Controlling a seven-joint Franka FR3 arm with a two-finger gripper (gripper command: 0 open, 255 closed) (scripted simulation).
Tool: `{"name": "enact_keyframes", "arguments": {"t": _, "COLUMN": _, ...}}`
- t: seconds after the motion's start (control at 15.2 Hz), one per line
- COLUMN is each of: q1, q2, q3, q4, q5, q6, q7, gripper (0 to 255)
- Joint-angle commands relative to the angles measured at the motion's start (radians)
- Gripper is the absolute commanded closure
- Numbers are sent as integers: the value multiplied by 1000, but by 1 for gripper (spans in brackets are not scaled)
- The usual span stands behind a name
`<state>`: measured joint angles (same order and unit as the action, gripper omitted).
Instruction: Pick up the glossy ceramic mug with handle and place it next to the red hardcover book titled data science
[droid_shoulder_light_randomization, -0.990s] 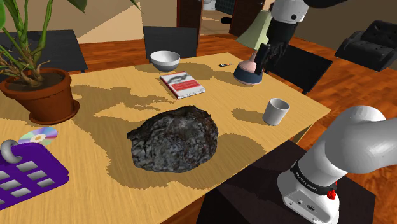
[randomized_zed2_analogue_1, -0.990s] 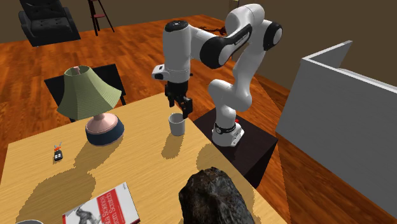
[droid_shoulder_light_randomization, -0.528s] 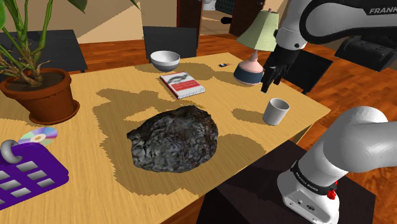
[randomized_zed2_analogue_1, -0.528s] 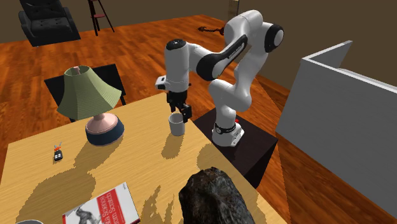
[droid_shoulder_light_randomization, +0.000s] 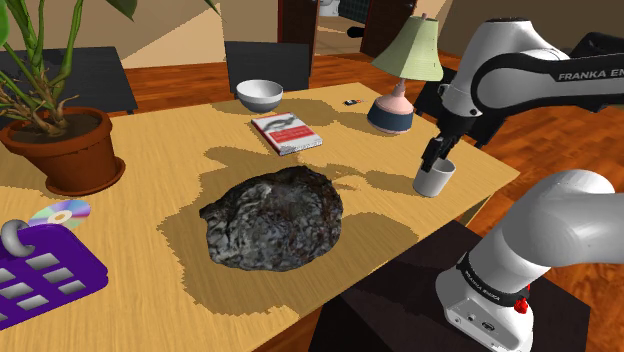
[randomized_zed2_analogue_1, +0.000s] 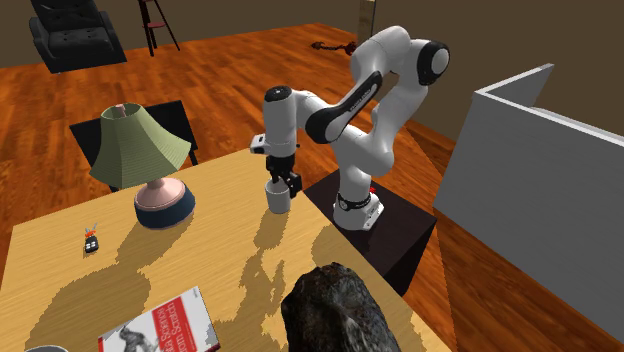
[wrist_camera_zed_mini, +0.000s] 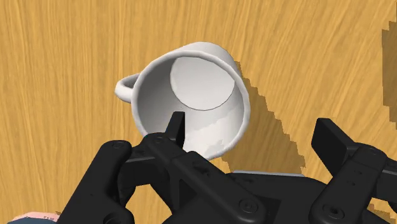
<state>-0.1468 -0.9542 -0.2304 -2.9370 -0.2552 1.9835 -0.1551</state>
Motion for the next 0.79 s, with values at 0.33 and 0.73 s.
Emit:
{"name": "enact_keyframes", "arguments": {"t": 0.33, "q1": -22, "q2": 65, "q3": -33, "q4": -80, "q5": -40, "q6": 145, "q7": -2, "gripper": 0}}
{"name": "enact_keyframes", "arguments": {"t": 0.73, "q1": -23, "q2": 71, "q3": -35, "q4": -86, "q5": -42, "q6": 157, "q7": -2, "gripper": 0}}
